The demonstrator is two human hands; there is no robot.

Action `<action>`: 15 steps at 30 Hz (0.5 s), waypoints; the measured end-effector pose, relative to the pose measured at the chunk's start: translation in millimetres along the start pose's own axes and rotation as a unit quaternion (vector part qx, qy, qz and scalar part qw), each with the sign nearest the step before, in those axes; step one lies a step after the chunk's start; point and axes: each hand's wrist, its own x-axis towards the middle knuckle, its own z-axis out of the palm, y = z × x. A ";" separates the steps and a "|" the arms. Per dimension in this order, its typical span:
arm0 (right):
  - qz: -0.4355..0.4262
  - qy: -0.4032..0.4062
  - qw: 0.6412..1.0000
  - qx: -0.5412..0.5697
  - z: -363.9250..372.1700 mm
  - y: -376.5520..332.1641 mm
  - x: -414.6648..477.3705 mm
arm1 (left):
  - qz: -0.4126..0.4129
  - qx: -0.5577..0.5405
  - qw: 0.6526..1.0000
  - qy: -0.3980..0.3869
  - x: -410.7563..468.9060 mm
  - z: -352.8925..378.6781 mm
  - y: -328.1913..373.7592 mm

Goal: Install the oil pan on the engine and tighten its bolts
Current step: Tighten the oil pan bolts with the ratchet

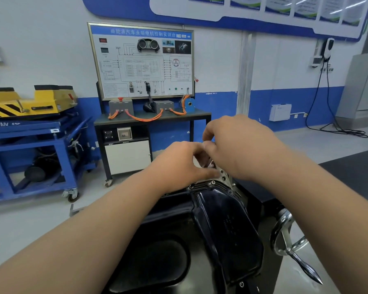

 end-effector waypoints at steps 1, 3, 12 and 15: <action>0.005 0.000 1.000 0.001 1.4 -0.5 0.8 | -0.003 0.001 1.000 0.013 1.2 0.9 1.0; 0.009 -0.010 1.000 0.010 1.3 0.0 1.5 | -0.007 -0.017 1.000 0.006 3.3 -0.8 1.8; -0.021 -0.027 0.999 -0.023 -6.0 -3.9 -3.1 | -0.020 -0.044 0.998 -0.049 0.0 -5.3 -3.4; 0.006 0.007 0.999 -0.046 1.3 -7.7 -1.8 | -0.017 -0.036 0.999 0.000 0.3 -3.1 -2.8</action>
